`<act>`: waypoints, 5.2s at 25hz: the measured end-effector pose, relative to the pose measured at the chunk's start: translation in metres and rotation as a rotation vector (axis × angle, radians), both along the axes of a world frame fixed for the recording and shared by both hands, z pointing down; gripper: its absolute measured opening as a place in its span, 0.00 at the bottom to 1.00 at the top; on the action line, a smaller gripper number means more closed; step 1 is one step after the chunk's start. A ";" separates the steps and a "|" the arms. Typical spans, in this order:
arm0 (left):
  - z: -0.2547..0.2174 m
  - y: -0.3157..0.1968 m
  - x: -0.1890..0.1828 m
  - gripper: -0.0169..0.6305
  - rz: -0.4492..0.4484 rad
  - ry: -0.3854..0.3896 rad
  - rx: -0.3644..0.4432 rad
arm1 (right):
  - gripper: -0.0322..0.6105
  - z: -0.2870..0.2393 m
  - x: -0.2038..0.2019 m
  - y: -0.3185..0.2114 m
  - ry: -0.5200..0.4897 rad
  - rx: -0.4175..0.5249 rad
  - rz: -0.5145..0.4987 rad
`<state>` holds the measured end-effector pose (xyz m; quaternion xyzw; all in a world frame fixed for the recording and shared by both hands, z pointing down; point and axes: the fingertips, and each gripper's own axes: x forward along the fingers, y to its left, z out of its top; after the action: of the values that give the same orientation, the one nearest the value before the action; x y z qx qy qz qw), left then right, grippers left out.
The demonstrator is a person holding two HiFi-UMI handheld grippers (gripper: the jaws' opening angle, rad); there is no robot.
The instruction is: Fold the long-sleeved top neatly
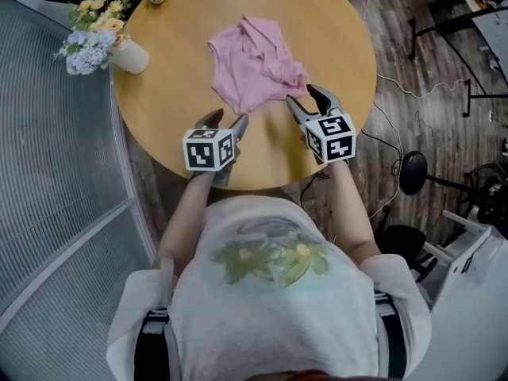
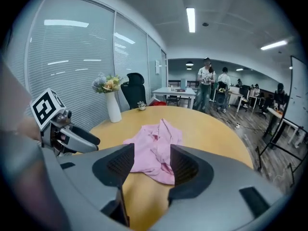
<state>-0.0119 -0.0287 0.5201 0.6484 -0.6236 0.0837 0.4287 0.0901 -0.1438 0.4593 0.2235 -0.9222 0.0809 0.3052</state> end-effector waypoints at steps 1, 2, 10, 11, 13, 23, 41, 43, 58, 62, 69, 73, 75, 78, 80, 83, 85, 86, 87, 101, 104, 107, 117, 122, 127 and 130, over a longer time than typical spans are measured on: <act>0.008 -0.006 0.003 0.42 0.013 -0.004 -0.019 | 0.42 0.009 -0.002 -0.007 0.016 -0.016 -0.015; 0.017 -0.011 0.007 0.42 0.026 -0.007 -0.038 | 0.41 0.019 -0.003 -0.013 0.036 -0.026 -0.031; 0.081 -0.038 0.024 0.42 0.077 -0.020 -0.183 | 0.41 0.081 -0.016 -0.058 0.170 -0.039 -0.089; 0.087 -0.041 0.025 0.42 0.082 -0.025 -0.196 | 0.42 0.088 -0.017 -0.063 0.188 -0.029 -0.092; 0.098 -0.046 0.023 0.42 0.086 -0.055 -0.220 | 0.42 0.101 -0.019 -0.073 0.224 0.002 -0.097; 0.124 -0.058 -0.013 0.34 0.087 -0.186 -0.332 | 0.11 0.148 0.006 -0.080 0.310 -0.025 -0.046; 0.125 -0.159 -0.120 0.34 0.218 -0.464 -0.294 | 0.11 0.162 -0.106 0.127 0.078 -0.462 -0.178; 0.123 -0.163 -0.130 0.34 0.219 -0.486 -0.302 | 0.12 0.156 -0.121 0.128 0.059 -0.444 -0.221; 0.056 -0.102 -0.110 0.35 0.100 -0.300 -0.097 | 0.34 0.087 0.004 0.003 0.005 -0.301 -0.215; 0.031 -0.085 -0.084 0.35 0.118 -0.206 -0.040 | 0.34 0.072 0.014 -0.054 0.028 -0.190 -0.150; 0.036 -0.054 -0.011 0.37 0.283 -0.130 -0.073 | 0.42 0.083 -0.010 -0.119 0.173 -0.090 -0.129; 0.060 -0.045 0.016 0.37 0.344 -0.158 -0.122 | 0.42 0.095 -0.025 -0.147 0.208 -0.068 -0.068; 0.068 -0.049 0.011 0.37 0.273 -0.187 -0.125 | 0.42 0.107 -0.024 -0.150 0.227 -0.097 -0.048; 0.073 -0.062 -0.005 0.37 0.174 -0.219 -0.128 | 0.41 0.113 -0.017 -0.145 0.241 -0.107 -0.025; 0.079 -0.068 -0.007 0.37 0.193 -0.236 -0.150 | 0.21 0.108 -0.009 -0.142 0.243 -0.078 -0.007; 0.088 -0.067 -0.005 0.30 0.271 -0.275 -0.180 | 0.11 0.097 0.007 -0.134 0.230 -0.058 0.001; 0.083 -0.062 -0.008 0.16 0.273 -0.273 -0.170 | 0.10 0.086 0.021 -0.125 0.202 -0.061 0.007; 0.076 -0.059 -0.011 0.13 0.264 -0.260 -0.153 | 0.10 0.081 0.031 -0.119 0.188 -0.064 0.011; 0.069 -0.056 -0.014 0.12 0.258 -0.245 -0.133 | 0.10 0.077 0.041 -0.112 0.176 -0.071 0.014; 0.053 0.043 -0.030 0.11 0.385 -0.298 -0.123 | 0.10 0.119 0.120 0.066 0.221 -0.279 -0.024; 0.067 0.073 -0.021 0.11 0.442 -0.294 -0.179 | 0.10 0.134 0.123 0.102 0.292 -0.299 -0.077; 0.078 0.097 -0.016 0.11 0.493 -0.280 -0.226 | 0.10 0.144 0.125 0.130 0.352 -0.324 -0.146; 0.040 -0.052 -0.078 0.11 0.548 -0.615 -0.111 | 0.10 0.087 0.050 -0.033 0.170 -0.119 -0.016; -0.142 -0.210 -0.145 0.10 0.275 -0.837 0.184 | 0.09 -0.111 -0.009 -0.208 -0.070 0.247 0.222; -0.372 -0.224 -0.162 0.09 0.033 -0.832 0.687 | 0.09 -0.385 -0.007 -0.198 -0.570 0.678 0.277; -0.416 -0.186 -0.145 0.09 0.065 -0.852 0.855 | 0.09 -0.416 0.012 -0.154 -0.647 0.780 0.213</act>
<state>-0.1568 -0.2152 0.1044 0.6913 -0.6987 0.0908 -0.1603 0.1023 -0.2978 0.0431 0.3767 -0.9031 -0.1734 -0.1116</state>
